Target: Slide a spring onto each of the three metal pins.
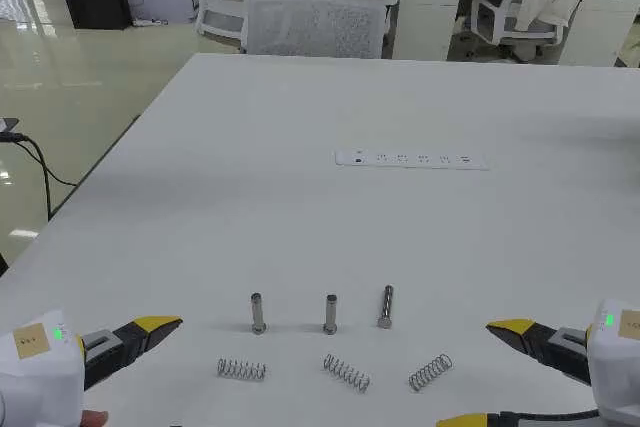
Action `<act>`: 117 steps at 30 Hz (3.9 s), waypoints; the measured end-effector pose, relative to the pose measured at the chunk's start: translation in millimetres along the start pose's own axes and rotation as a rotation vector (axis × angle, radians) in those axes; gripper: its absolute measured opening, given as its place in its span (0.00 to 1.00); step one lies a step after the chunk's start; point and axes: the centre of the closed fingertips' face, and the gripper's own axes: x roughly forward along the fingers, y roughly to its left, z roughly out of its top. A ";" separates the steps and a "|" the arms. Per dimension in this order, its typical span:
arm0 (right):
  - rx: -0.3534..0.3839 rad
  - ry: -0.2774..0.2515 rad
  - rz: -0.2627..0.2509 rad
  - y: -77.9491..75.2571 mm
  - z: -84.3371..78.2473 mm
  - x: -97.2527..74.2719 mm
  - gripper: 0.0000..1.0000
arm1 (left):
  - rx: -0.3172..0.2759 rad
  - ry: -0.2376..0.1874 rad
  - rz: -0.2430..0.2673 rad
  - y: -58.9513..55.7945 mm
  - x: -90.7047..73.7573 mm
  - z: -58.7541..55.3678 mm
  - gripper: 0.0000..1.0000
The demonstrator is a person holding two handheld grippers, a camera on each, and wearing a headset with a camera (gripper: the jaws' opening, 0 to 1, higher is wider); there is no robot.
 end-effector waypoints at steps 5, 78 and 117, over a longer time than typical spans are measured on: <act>-0.001 0.003 0.004 0.3 -0.7 -0.1 0.72 | -0.001 0.005 -0.006 -0.3 0.4 -1.4 0.82; 0.024 0.037 -0.044 -19.2 4.3 7.4 0.66 | -0.002 -0.013 0.011 3.0 -1.1 2.1 0.81; 0.168 0.227 -0.126 -72.0 36.1 108.3 0.34 | -0.014 -0.010 0.011 1.9 -0.5 2.3 0.80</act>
